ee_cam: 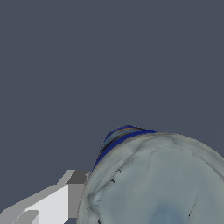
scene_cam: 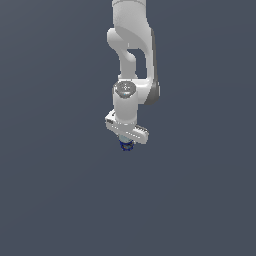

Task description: Pick up the object and move it to a goal position.

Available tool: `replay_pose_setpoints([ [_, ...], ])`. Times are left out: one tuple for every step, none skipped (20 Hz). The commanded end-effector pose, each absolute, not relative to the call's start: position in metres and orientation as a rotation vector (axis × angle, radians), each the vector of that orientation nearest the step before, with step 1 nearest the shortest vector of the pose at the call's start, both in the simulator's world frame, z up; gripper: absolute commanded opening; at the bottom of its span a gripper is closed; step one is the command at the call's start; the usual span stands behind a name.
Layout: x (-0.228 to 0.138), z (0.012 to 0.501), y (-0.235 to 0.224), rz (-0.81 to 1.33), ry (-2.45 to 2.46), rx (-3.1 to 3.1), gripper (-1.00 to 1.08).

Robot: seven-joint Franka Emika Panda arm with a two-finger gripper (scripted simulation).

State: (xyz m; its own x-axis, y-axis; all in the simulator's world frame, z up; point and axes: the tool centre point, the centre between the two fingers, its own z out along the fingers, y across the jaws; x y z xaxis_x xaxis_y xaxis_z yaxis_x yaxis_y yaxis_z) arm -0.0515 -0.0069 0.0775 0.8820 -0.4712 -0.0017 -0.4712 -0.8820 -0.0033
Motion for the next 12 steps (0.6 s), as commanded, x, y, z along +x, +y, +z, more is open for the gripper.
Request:
replay_pose_setpoints([
  [-0.045, 0.075, -0.02, 0.0, 0.775, -3.044, -1.0],
  [-0.041, 0.076, -0.024, 0.0, 0.775, -3.044, -1.0],
  [-0.038, 0.076, -0.028, 0.0, 0.775, -3.044, -1.0],
  [-0.034, 0.076, -0.033, 0.0, 0.775, -3.044, -1.0],
  [-0.03, 0.076, -0.038, 0.0, 0.775, -3.044, -1.0],
  [-0.026, 0.076, -0.043, 0.0, 0.775, -3.044, -1.0],
  [-0.021, 0.076, -0.049, 0.0, 0.775, -3.044, -1.0],
  [-0.017, 0.076, -0.054, 0.0, 0.775, -3.044, -1.0],
  [-0.012, 0.076, -0.06, 0.0, 0.775, -3.044, -1.0],
  [-0.007, 0.076, -0.066, 0.0, 0.775, -3.044, -1.0],
  [-0.001, 0.076, -0.073, 0.0, 0.775, -3.044, -1.0],
  [0.004, 0.076, -0.079, 0.0, 0.775, -3.044, -1.0],
])
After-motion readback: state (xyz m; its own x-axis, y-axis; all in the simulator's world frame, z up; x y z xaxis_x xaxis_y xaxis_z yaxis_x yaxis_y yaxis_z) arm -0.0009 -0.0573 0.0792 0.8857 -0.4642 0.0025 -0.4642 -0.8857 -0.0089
